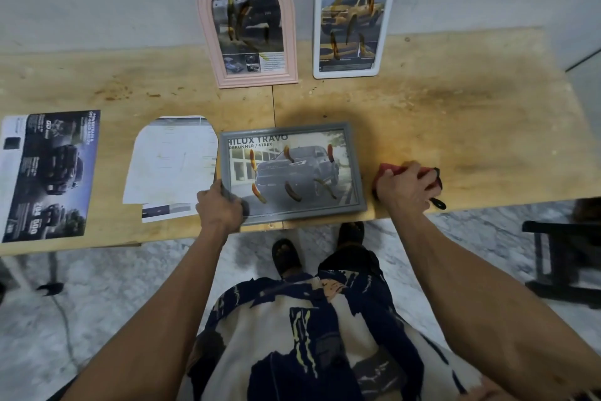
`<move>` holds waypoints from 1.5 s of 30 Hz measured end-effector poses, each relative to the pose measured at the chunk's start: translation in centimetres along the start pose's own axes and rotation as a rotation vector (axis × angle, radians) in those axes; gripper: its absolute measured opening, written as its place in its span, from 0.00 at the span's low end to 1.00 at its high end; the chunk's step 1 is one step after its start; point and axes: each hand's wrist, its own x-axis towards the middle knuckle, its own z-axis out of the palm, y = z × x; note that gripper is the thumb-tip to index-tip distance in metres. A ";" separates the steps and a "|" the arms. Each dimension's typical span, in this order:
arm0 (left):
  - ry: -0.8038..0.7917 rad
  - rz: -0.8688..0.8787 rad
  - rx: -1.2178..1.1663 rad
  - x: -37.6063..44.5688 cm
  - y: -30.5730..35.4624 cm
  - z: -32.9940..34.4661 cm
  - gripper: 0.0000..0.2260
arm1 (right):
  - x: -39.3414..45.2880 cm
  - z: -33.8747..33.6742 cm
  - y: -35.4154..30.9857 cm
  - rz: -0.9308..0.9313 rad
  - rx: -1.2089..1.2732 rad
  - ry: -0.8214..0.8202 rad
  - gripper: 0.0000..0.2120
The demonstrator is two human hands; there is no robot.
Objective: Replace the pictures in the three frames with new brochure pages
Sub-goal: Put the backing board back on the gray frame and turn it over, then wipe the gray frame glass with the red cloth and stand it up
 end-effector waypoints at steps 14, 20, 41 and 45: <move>-0.008 -0.008 0.100 -1.0 0.8 0.3 0.22 | 0.1 1.8 1.4 -0.214 -0.155 -0.077 0.27; -0.009 -0.020 0.105 -1.1 1.2 -0.1 0.23 | 1.0 1.9 0.8 -0.339 -0.033 -0.050 0.23; 0.261 0.436 0.435 2.5 -0.5 -0.1 0.25 | -1.9 6.3 -4.9 -0.809 -0.358 -0.053 0.29; 0.228 0.387 0.414 3.4 -1.8 0.8 0.26 | -2.1 7.3 -5.2 -0.795 -0.317 -0.084 0.28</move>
